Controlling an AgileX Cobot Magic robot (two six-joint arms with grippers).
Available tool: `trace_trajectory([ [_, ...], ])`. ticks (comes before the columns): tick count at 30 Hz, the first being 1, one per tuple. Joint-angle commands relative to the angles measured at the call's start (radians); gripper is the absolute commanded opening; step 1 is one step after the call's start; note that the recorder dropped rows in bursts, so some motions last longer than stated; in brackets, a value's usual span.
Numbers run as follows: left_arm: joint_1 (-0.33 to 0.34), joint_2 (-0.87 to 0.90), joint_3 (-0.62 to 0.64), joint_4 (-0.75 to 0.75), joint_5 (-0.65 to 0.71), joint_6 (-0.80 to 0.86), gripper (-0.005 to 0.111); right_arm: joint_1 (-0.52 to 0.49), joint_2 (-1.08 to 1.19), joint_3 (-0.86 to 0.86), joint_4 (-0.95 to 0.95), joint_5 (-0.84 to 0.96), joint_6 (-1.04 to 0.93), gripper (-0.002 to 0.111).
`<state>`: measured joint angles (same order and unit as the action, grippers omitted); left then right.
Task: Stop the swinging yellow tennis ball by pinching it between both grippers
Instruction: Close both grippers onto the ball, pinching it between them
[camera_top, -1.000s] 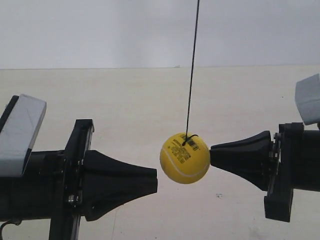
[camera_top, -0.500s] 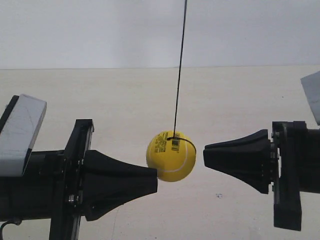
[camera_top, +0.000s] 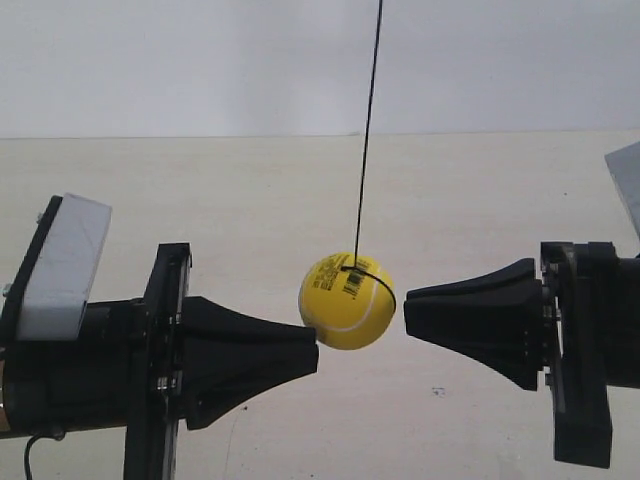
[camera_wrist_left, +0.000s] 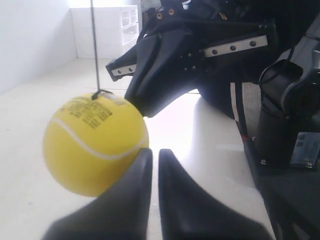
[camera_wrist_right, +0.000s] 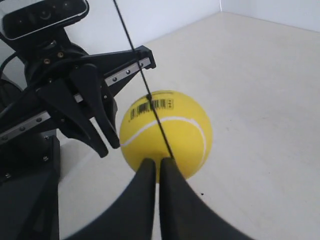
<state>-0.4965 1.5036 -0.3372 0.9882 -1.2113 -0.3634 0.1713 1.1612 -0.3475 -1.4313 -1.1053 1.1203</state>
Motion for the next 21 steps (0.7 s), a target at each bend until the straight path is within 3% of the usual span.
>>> trace_trajectory([
  [1,-0.003,0.003,-0.002,-0.025,-0.01,0.013,0.005,0.002,-0.001,-0.003,0.008,-0.007,-0.011,0.0],
  [21,-0.003,0.003,-0.002,-0.117,-0.01,0.096,0.005,0.002,-0.001,-0.003,0.004,0.022,-0.011,0.0],
])
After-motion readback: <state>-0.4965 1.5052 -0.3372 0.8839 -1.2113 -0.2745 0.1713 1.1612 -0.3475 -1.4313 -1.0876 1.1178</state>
